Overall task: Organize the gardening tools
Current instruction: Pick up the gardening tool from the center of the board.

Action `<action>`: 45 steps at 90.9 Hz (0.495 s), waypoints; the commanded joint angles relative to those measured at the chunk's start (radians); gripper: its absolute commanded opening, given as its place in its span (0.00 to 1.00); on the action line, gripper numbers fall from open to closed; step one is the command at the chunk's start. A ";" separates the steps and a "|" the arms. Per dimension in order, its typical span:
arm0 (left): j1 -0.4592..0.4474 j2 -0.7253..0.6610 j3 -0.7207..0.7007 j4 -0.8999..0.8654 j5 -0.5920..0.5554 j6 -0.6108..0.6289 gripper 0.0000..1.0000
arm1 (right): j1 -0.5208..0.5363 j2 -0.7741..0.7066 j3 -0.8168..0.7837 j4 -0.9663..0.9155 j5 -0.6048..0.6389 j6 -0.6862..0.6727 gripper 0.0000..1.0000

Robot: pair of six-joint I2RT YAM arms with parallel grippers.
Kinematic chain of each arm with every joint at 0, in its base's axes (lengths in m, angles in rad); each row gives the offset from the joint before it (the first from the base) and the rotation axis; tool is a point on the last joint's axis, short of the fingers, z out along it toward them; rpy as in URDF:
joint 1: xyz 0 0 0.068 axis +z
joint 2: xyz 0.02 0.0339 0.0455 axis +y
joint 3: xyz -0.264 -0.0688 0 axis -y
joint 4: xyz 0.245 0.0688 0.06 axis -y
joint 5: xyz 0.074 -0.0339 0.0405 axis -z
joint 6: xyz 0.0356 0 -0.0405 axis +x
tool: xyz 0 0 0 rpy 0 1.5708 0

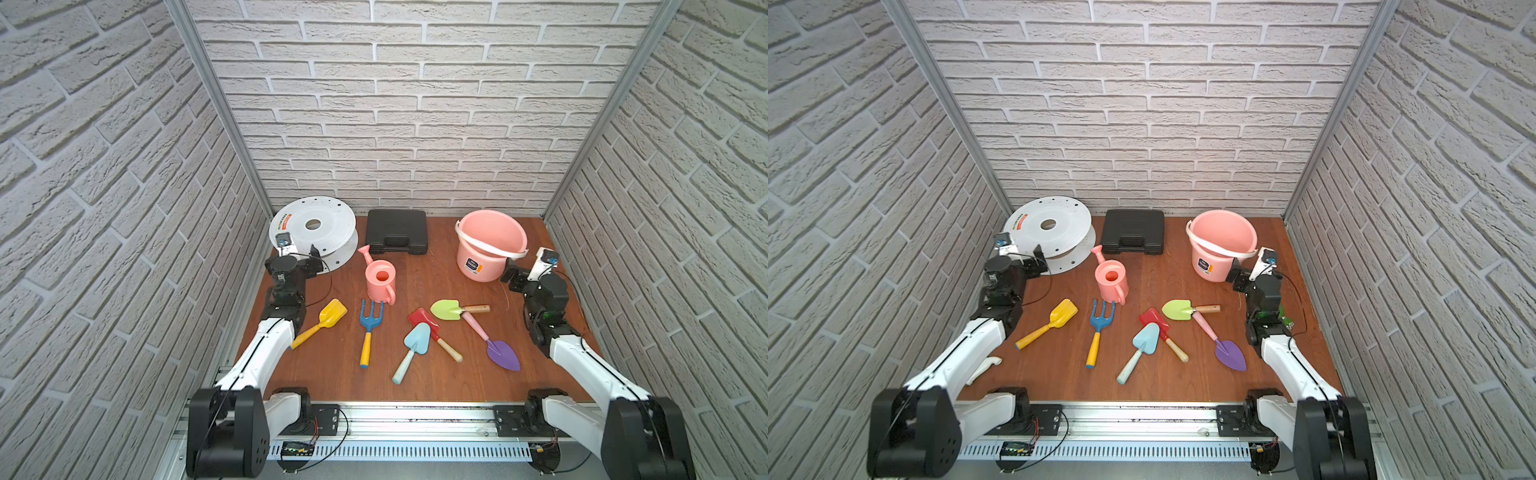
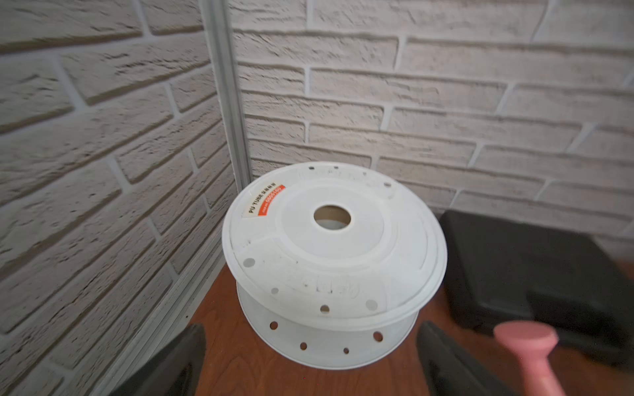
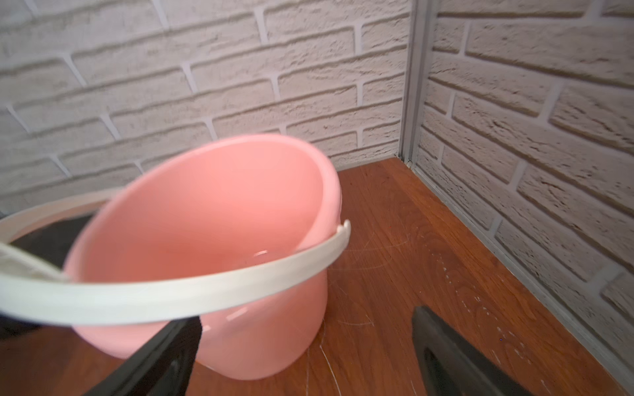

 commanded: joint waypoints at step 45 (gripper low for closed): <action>-0.401 -0.235 0.037 -0.541 -0.076 -0.319 0.98 | 0.155 -0.176 0.160 -0.540 -0.304 0.217 0.99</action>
